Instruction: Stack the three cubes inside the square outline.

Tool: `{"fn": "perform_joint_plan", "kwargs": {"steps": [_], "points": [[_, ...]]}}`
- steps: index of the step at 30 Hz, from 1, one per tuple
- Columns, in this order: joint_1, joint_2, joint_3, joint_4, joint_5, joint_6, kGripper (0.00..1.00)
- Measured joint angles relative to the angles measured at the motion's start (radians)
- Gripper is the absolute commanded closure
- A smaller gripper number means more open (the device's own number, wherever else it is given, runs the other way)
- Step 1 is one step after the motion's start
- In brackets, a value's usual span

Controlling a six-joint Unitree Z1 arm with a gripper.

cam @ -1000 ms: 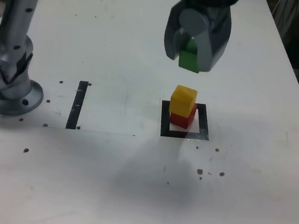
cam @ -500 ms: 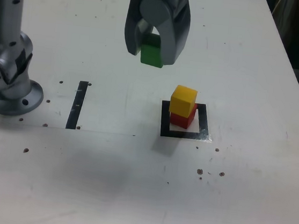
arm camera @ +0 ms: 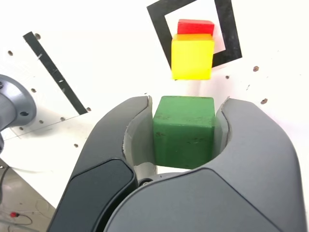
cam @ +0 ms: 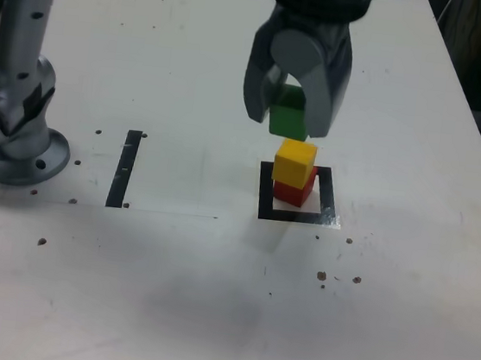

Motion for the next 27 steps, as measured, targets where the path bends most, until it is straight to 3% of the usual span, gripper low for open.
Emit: {"fn": "perform_joint_plan", "kwargs": {"steps": [11,19,27], "points": [[0.010,0.114,-0.019,-0.012,0.039,-0.003,0.85],[0.013,0.128,-0.033,-0.014,0.079,-0.004,0.84],[0.022,0.133,-0.028,-0.010,0.086,-0.004,0.83]]}}
